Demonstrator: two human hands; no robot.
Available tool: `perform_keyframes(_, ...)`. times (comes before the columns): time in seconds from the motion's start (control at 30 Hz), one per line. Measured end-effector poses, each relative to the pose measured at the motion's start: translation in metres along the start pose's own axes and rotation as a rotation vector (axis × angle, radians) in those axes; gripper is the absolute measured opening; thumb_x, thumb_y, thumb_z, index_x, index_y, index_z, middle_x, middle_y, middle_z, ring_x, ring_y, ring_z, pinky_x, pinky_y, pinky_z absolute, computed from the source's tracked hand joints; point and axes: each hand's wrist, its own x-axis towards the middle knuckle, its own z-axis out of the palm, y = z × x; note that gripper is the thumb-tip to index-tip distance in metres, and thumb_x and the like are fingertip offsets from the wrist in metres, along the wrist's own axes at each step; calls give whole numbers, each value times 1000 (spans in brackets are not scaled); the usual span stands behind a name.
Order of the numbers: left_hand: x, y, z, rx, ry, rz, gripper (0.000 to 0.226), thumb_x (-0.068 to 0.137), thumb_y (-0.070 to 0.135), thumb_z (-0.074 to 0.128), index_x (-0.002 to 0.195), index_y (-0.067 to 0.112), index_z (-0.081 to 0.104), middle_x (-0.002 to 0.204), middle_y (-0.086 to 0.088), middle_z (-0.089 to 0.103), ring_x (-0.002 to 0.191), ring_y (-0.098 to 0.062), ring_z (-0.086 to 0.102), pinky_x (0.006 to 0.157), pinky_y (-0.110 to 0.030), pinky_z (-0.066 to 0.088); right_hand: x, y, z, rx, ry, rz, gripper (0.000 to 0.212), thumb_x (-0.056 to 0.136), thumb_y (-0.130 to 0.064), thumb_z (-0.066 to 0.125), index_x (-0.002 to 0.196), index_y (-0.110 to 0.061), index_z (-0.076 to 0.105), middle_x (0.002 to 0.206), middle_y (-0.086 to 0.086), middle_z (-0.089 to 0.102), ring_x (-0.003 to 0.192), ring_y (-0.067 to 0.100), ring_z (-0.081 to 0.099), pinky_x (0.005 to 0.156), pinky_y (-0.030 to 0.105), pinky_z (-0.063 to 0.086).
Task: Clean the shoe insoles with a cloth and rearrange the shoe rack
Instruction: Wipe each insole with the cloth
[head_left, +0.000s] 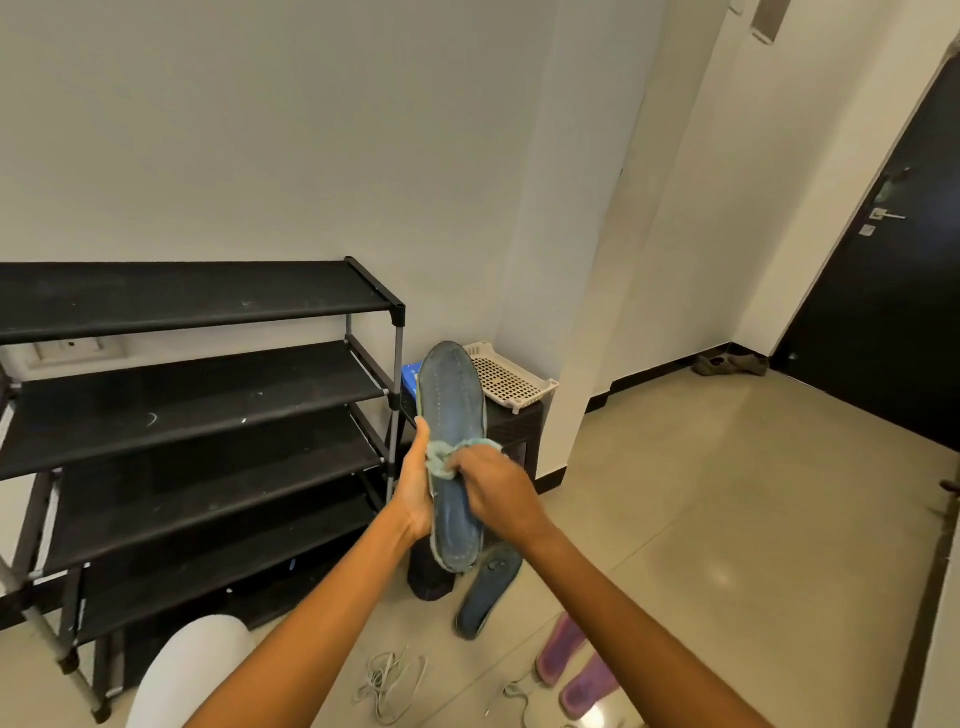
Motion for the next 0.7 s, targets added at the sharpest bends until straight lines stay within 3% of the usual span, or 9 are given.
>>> perform_keyframes(0.07, 4, 2, -10, -18, 20, -19, 77, 83, 72, 37, 94, 4, 71, 87, -18, 71, 73, -27, 71, 70, -38, 58, -20, -2, 6, -75, -32, -126, 26, 94, -24, 46, 108, -12, 65, 110, 6, 67, 107, 19, 58, 99, 40, 41)
perform_keyframes(0.13, 5, 2, -12, -55, 8, -35, 81, 81, 74, 40, 107, 2, 66, 95, -20, 69, 80, -28, 69, 80, -40, 55, -29, 0, 6, -161, -128, -123, 48, 99, -41, 28, 129, -15, 55, 133, 2, 57, 130, 15, 45, 114, 44, 16)
perform_keyframes(0.2, 5, 0, -8, -46, 5, -29, 82, 81, 74, 39, 116, 3, 63, 104, -20, 68, 90, -30, 67, 89, -43, 51, -24, 6, 3, -243, -219, -59, 64, 97, -51, 9, 143, -16, 38, 147, 2, 40, 141, 15, 29, 116, 45, -2)
perform_keyframes(0.3, 3, -10, 4, -4, -32, -6, 74, 85, 71, 34, 123, 13, 61, 118, -16, 66, 108, -32, 62, 94, -46, 47, -1, 15, -2, -291, -268, 90, 87, 84, -65, -13, 150, -17, 16, 157, 3, 18, 146, 13, 8, 115, 41, -16)
perform_keyframes(0.4, 1, -15, 12, -15, -62, 24, 64, 88, 68, 32, 127, 23, 57, 123, -11, 64, 114, -30, 59, 93, -44, 47, 15, 15, -6, -229, -224, 231, 93, 77, -69, -15, 150, -18, 10, 158, 1, 10, 146, 12, -1, 116, 39, -16)
perform_keyframes(0.57, 3, -6, 4, 15, -57, 3, 71, 88, 69, 31, 114, 11, 65, 116, -17, 66, 110, -31, 61, 95, -43, 46, -13, 5, 0, -125, -272, 67, 77, 88, -66, 2, 150, -22, 16, 157, -4, 13, 144, 8, -8, 117, 39, -12)
perform_keyframes(0.7, 2, -19, 9, -8, -79, -2, 65, 90, 65, 32, 123, 16, 60, 122, -16, 64, 110, -31, 62, 92, -44, 51, 3, 25, -13, -202, -232, 205, 87, 81, -72, -12, 149, -27, 17, 157, -8, 15, 146, 14, -6, 118, 47, -9)
